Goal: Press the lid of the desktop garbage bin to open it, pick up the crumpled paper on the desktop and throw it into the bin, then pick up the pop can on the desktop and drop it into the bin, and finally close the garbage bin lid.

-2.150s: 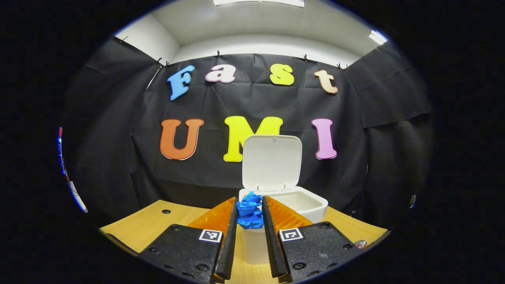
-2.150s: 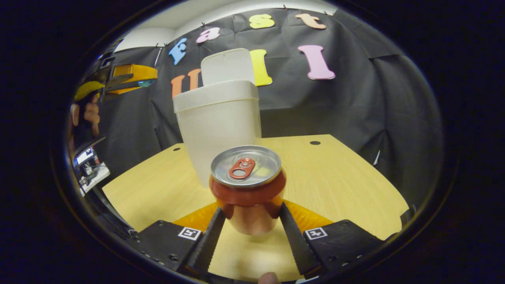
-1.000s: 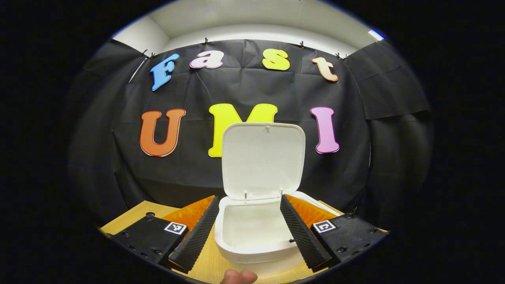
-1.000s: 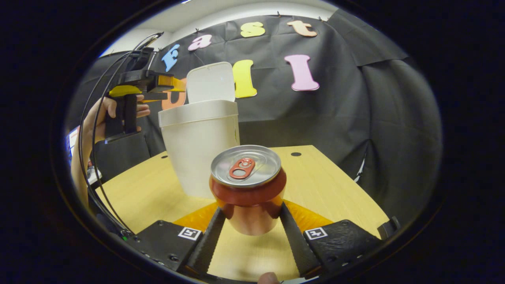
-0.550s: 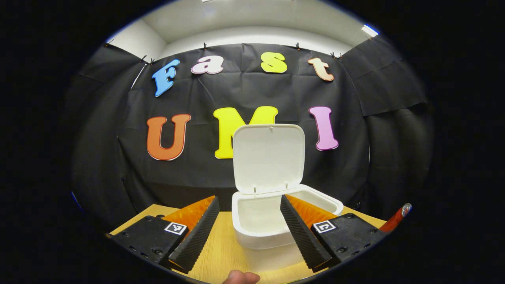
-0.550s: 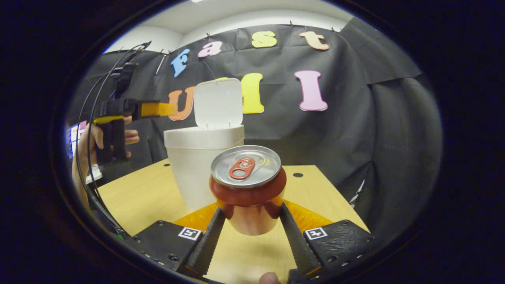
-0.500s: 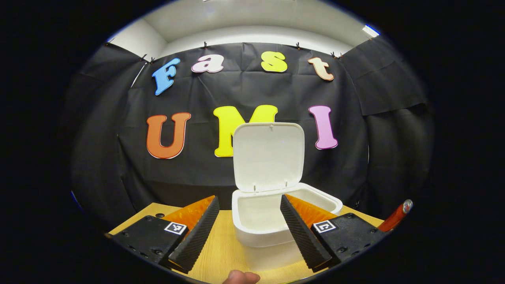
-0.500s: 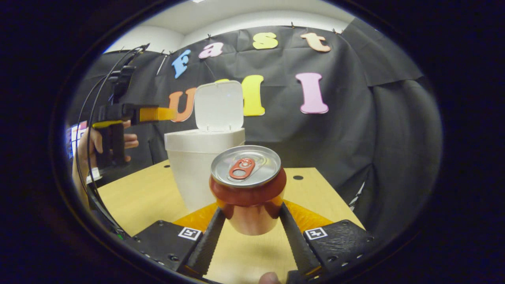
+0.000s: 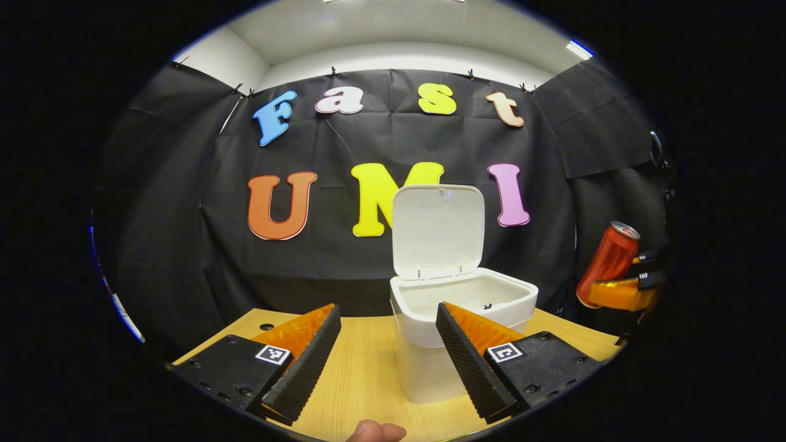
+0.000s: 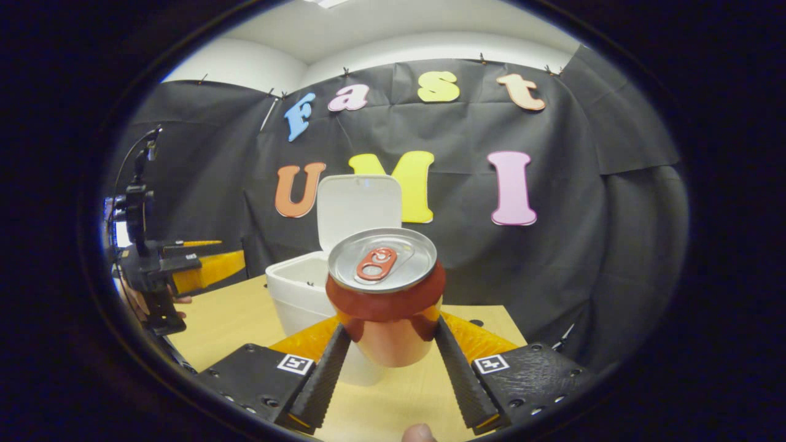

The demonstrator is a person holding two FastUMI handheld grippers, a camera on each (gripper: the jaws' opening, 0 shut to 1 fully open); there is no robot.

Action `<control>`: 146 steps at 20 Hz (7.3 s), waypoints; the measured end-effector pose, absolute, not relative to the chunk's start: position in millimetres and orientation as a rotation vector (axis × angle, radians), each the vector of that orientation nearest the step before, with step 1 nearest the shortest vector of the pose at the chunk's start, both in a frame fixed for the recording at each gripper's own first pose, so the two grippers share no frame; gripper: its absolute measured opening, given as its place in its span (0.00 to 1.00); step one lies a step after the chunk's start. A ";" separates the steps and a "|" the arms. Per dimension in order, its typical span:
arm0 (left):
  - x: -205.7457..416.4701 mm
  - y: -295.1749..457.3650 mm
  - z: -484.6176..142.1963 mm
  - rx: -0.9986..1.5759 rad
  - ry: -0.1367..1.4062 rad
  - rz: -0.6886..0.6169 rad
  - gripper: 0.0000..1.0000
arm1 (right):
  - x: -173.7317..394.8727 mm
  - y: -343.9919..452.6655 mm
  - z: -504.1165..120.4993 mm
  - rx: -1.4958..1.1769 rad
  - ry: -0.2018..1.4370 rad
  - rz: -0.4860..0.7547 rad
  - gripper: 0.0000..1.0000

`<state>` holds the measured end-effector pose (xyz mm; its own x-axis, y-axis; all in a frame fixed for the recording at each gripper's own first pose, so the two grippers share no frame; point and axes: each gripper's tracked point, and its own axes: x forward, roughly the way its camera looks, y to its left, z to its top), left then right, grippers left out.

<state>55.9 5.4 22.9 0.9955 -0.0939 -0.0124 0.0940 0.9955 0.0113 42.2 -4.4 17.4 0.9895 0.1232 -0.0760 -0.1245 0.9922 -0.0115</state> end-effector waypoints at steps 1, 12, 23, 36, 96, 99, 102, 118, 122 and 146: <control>51.7 10.6 20.8 0.012 0.013 -0.088 1.00 | 50.1 2.1 24.1 -0.023 0.073 0.134 0.80; 11.9 64.2 15.5 -0.011 0.012 -0.012 1.00 | 144.7 82.2 67.6 -0.067 0.088 0.203 0.79; -1.0 81.3 16.3 -0.002 0.008 0.013 1.00 | 202.1 81.2 37.9 -0.024 0.226 0.143 0.80; 0.2 83.5 11.5 0.006 0.015 0.010 1.00 | 214.6 86.0 38.8 -0.060 0.223 0.111 0.84; -1.2 89.7 13.8 -0.013 0.001 0.029 1.00 | 224.2 101.2 187.0 0.087 -0.041 0.115 0.88; -4.4 82.1 13.2 0.002 -0.002 0.027 1.00 | 205.9 103.3 173.2 0.083 -0.023 0.129 0.84; -7.7 74.6 12.4 0.001 -0.005 0.018 1.00 | 189.6 108.1 148.9 0.090 0.024 0.154 0.83; -30.2 59.5 18.0 0.002 -0.030 0.006 1.00 | 154.8 113.8 54.7 0.085 0.135 0.156 0.83; -34.5 62.7 17.9 -0.008 -0.035 0.012 1.00 | 153.8 114.8 36.9 0.083 0.156 0.153 0.83; -24.3 55.1 -0.1 -0.064 -0.008 -0.004 1.00 | 157.5 114.7 0.4 0.025 0.082 0.124 0.89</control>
